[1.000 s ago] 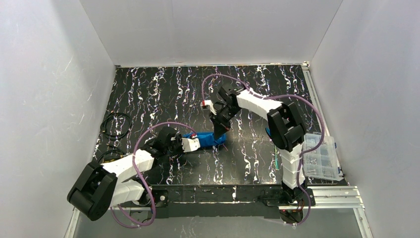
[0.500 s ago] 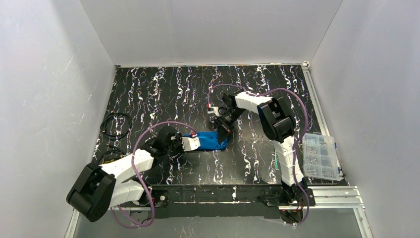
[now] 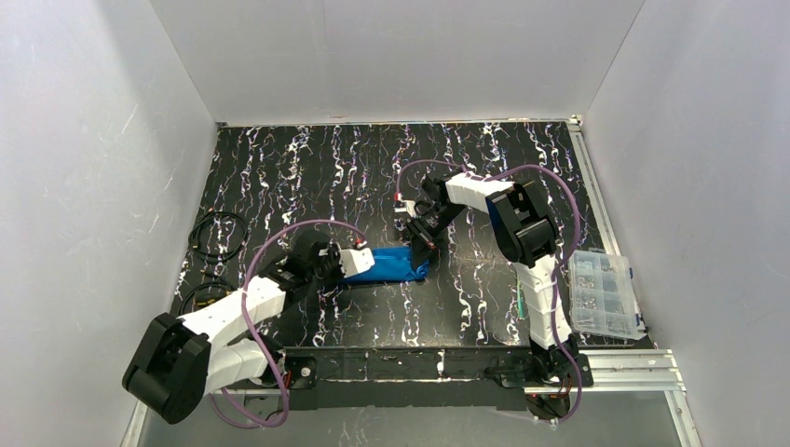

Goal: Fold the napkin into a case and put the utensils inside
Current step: Fold the 2/3-rectangle-folded napkin at the center of the board, then smooth out the smaller rectangle-folded napkin at the center of the board.

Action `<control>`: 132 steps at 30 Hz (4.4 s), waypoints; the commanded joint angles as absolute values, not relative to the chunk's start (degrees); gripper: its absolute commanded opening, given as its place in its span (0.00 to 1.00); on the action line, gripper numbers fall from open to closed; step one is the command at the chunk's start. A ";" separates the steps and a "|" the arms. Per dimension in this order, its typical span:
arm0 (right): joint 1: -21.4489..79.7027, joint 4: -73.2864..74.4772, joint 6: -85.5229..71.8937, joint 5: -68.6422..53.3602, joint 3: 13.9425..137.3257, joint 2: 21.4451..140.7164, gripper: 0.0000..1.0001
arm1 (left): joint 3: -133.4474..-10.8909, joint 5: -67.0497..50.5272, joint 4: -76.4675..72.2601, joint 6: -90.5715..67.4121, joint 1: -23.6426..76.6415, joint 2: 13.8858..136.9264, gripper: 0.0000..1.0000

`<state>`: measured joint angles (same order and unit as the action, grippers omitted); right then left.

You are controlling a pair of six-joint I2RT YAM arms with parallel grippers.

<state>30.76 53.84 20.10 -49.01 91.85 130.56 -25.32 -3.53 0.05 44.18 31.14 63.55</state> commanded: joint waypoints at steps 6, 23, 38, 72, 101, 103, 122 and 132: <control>31.61 50.21 21.80 -41.55 90.07 131.29 0.01 | -29.74 -13.32 12.42 47.73 31.11 65.94 0.31; 32.39 50.36 22.15 -43.44 90.14 131.09 0.01 | -36.75 -25.81 26.65 50.65 33.46 56.01 0.46; 32.48 49.99 22.58 -45.79 88.63 129.34 0.01 | -36.86 -18.43 5.96 50.71 37.18 74.62 0.22; 30.28 35.12 16.06 -62.75 78.58 116.80 0.98 | -28.67 -10.61 -2.85 54.07 35.95 78.96 0.06; 29.95 -9.39 -28.28 -40.43 47.25 88.13 0.99 | -30.43 -11.37 -0.80 52.54 35.68 78.76 0.00; 27.92 -4.49 -25.47 -36.83 47.92 85.53 0.98 | -30.22 -11.39 -1.06 52.52 35.60 78.54 0.00; 8.28 -21.81 -43.90 -37.67 45.10 81.61 0.99 | -29.55 -11.47 -0.98 52.31 35.08 76.97 0.00; 5.32 5.95 -38.63 -23.54 58.27 80.98 0.99 | -29.33 -11.95 -2.23 52.26 34.89 77.11 0.00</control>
<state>16.62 4.58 -28.62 -10.00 69.65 78.98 -30.44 -11.35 -4.23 52.66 35.31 77.80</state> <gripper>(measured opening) 0.985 0.008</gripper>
